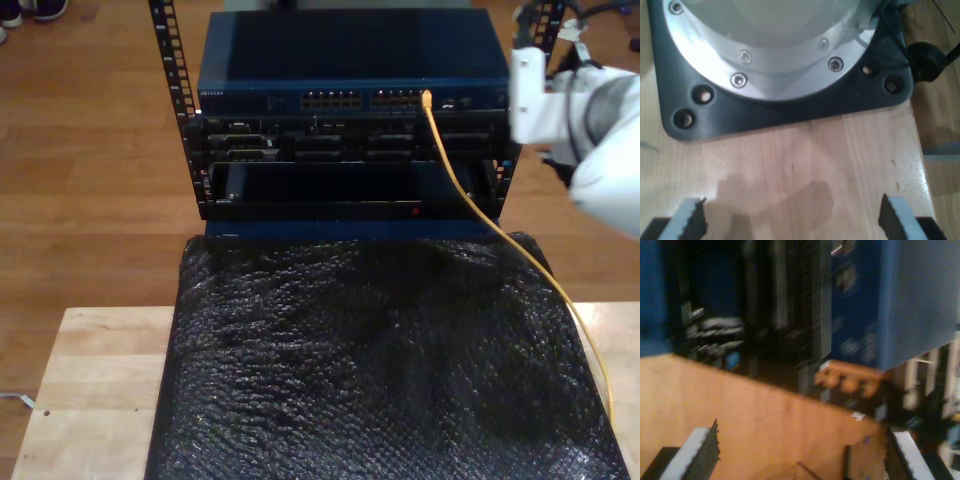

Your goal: Grab the cable and plug it in

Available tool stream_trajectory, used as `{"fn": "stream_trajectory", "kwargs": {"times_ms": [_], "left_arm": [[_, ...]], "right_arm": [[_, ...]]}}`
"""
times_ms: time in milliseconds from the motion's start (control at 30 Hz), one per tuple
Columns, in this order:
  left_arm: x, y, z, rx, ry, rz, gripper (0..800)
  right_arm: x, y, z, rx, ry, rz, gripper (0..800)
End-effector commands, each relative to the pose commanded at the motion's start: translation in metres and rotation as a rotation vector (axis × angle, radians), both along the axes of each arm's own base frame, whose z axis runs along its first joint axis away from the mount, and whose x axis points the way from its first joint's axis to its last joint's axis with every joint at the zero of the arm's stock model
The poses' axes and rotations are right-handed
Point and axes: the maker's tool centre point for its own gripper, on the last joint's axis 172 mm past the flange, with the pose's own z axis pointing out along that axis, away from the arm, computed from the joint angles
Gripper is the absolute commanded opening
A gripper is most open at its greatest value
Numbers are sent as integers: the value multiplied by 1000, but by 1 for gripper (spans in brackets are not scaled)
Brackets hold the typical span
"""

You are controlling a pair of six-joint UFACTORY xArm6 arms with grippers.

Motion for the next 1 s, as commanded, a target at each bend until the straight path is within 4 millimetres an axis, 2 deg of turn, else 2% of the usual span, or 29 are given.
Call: {"fn": "stream_trajectory", "kwargs": {"times_ms": [200, 367, 567, 800, 933, 1000], "left_arm": [[0, 0, 0, 0, 0, 0, 800], [0, 0, 0, 0, 0, 0, 800], [0, 0, 0, 0, 0, 0, 800], [0, 0, 0, 0, 0, 0, 800], [0, 0, 0, 2, 0, 0, 800], [0, 0, 0, 0, 0, 0, 800]], "right_arm": [[-39, -45, -13, -29, 120, 86, 782], [-80, -89, -25, 5, 230, 123, 794], [-146, -147, -34, 89, 333, 87, 796], [-205, -212, -35, 117, 353, 17, 797], [-246, -239, -29, 144, 358, -47, 798], [-273, -246, -32, 155, 385, -79, 798]]}}
